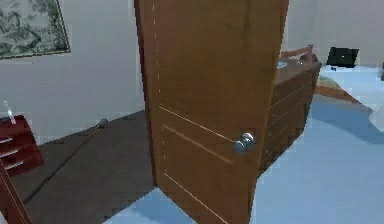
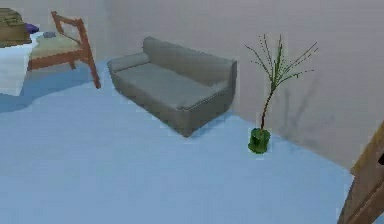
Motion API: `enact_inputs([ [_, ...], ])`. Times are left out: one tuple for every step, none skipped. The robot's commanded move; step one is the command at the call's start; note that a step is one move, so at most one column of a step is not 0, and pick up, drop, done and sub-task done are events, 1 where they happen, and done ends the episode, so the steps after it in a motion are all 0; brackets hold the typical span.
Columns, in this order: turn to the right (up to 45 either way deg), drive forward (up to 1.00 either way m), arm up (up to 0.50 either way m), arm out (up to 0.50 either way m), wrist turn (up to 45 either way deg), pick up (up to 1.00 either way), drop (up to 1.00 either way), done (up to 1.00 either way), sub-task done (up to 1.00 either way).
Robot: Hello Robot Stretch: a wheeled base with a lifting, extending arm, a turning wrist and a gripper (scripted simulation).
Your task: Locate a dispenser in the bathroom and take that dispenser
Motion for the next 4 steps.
enact_inputs([
  [12.0, 0.00, 0.00, 0.00, 0.0, 0.00, 0.00, 0.00, 0.00],
  [0.0, 0.05, 0.00, 0.00, 0.0, 0.00, 0.00, 0.00, 0.00],
  [-39.0, 0.00, 0.00, 0.00, 0.0, 0.00, 0.00, 0.00, 0.00],
  [0.0, 1.00, 0.00, 0.00, 0.0, 0.00, 0.00, 0.00, 0.00],
])
